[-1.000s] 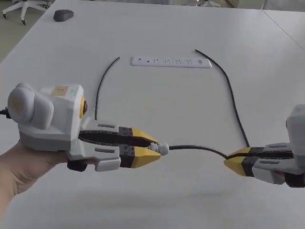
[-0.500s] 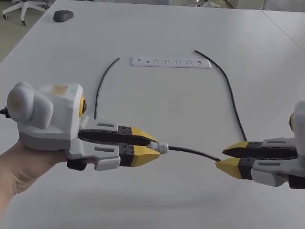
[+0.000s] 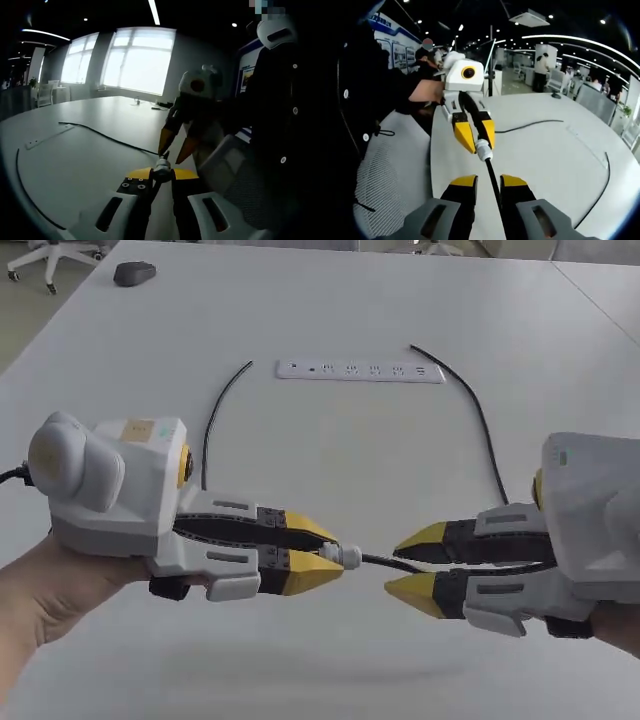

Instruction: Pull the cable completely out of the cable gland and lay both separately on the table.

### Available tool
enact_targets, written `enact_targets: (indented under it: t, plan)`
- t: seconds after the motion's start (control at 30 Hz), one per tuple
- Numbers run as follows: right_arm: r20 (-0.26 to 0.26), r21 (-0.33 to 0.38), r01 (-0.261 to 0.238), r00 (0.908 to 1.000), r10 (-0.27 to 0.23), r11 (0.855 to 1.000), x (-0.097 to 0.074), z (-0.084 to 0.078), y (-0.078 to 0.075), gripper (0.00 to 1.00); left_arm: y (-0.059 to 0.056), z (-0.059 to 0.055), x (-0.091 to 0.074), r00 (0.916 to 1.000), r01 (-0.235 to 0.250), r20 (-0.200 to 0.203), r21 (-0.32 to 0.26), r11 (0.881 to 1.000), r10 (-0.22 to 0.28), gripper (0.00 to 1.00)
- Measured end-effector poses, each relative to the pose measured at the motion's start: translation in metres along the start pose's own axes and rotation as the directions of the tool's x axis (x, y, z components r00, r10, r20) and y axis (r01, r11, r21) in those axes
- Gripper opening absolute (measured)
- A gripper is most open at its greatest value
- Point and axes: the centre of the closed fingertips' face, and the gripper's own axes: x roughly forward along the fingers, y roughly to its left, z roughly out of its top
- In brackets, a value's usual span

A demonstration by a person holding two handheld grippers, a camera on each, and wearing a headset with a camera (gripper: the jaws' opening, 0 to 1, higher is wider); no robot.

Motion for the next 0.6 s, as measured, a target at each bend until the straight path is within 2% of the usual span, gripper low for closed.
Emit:
enact_targets:
  t: [0.2,0.3,0.37,0.6]
  plan:
    - [-0.01,-0.002,0.004,0.9999,-0.004,1.0,0.0036,-0.0005,-0.0025,0.06,-0.0014,0.0012,0.0019,1.0,0.003,0.002,-0.001,1.0,-0.003,0.15]
    - [-0.012,-0.016,0.023,0.9997,-0.023,1.0,0.0025,-0.0012,-0.0067,0.02,-0.0023,0.0008,0.0027,1.0,0.007,0.002,-0.004,1.0,-0.007,0.15]
    - [-0.016,-0.011,0.01,0.9998,-0.01,1.0,0.003,-0.0024,-0.0045,0.01,-0.0023,0.0006,0.0032,1.0,0.009,0.002,-0.002,1.0,-0.009,0.15]
    - [-0.03,0.019,0.022,0.9993,-0.022,1.0,0.0028,-0.0079,-0.0066,0.0,-0.0015,-0.0001,0.0065,0.9999,0.012,-0.003,0.004,1.0,-0.012,0.15]
